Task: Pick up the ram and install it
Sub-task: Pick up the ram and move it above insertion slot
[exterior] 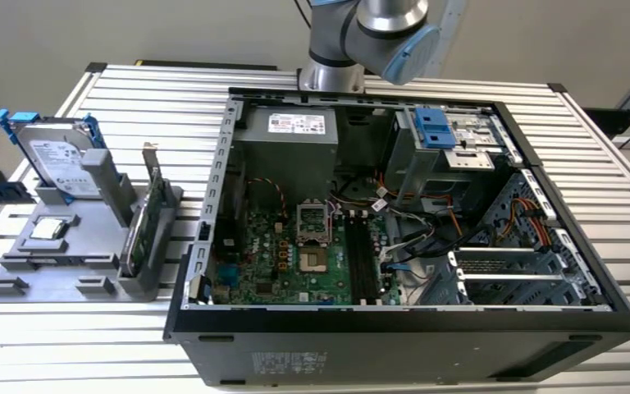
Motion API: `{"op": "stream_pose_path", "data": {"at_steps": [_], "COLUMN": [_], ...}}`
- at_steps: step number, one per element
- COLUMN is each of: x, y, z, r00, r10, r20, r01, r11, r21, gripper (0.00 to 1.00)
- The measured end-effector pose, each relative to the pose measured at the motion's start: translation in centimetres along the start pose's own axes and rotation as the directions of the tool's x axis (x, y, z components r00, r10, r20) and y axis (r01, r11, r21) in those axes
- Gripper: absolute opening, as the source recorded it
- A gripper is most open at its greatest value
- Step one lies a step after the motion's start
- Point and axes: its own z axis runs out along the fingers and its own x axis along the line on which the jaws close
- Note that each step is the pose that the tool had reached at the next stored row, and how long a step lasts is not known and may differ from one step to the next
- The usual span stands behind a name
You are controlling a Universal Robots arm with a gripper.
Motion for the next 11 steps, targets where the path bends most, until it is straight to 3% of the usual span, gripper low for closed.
{"op": "stream_pose_path", "data": {"at_steps": [11], "x": [-0.05], "y": [0.0], "z": [-0.87], "r00": [1.0], "r10": [0.0], "r20": [0.0], "r01": [0.0], "r11": [1.0], "r21": [0.0], "gripper": [0.0]}}
